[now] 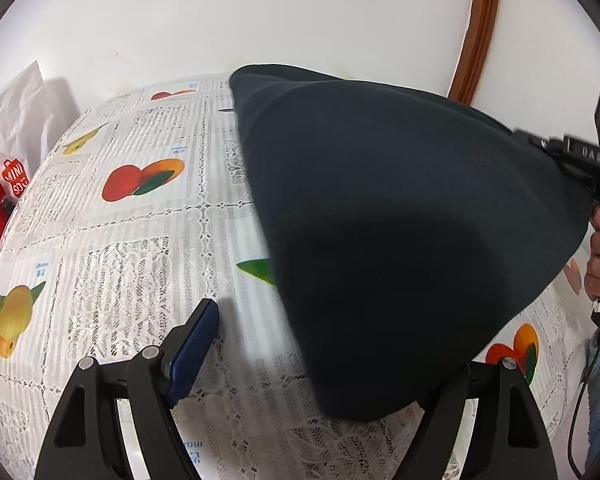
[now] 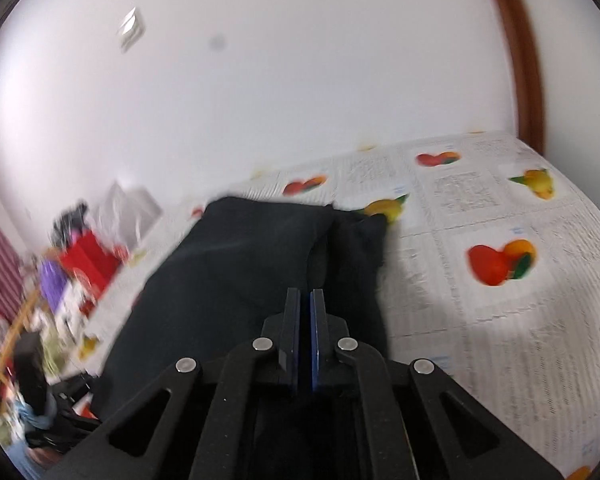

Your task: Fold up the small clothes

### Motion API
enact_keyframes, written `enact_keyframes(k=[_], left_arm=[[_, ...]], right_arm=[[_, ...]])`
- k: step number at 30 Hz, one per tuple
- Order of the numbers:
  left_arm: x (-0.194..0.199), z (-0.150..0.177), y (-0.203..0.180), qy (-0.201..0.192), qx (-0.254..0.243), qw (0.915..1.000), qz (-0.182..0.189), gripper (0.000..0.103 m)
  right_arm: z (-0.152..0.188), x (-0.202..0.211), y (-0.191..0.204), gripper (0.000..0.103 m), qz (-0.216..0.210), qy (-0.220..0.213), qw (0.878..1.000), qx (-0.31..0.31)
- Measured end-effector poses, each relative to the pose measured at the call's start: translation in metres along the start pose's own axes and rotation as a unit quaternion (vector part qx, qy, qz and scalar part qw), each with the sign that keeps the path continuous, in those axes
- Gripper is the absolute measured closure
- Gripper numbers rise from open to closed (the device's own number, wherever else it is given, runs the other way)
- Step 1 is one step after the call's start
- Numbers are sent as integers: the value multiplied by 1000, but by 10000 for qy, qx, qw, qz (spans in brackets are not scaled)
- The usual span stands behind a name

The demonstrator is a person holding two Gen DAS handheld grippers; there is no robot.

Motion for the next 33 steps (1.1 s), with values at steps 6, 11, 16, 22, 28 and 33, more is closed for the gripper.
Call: enact_keyframes(k=[6, 11, 16, 22, 28, 33], left_arm=[[0, 1, 2, 36, -10, 10000, -48, 23], [9, 4, 1, 132, -15, 9999, -47, 26], [32, 9, -1, 22, 27, 9999, 119, 26], [65, 6, -5, -256, 110, 9991, 332, 26], [64, -19, 4, -408, 178, 9989, 113, 26], [30, -21, 8, 24, 63, 9999, -88, 24]], right_arm=[[40, -4, -28, 98, 587, 442, 9973, 31], [40, 18, -33, 89, 977, 557, 9935, 189], [41, 39, -28, 83, 1170, 566, 9904, 470], [44, 35, -10, 66, 786, 601, 9947, 291], [39, 4, -1, 66, 554, 750, 9956, 111], [35, -13, -5, 98, 355, 1012, 9942, -83]])
Point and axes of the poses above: each gripper's, at about its wrist camera, not at the fingertips, and x roughly against the way its jaws point, y to its left, z to its underside, the point moved 10 cm from there along -x, roughly the way its jaws point, and after that the axes turned 6 degrees about -z, right-handed, at the moved point
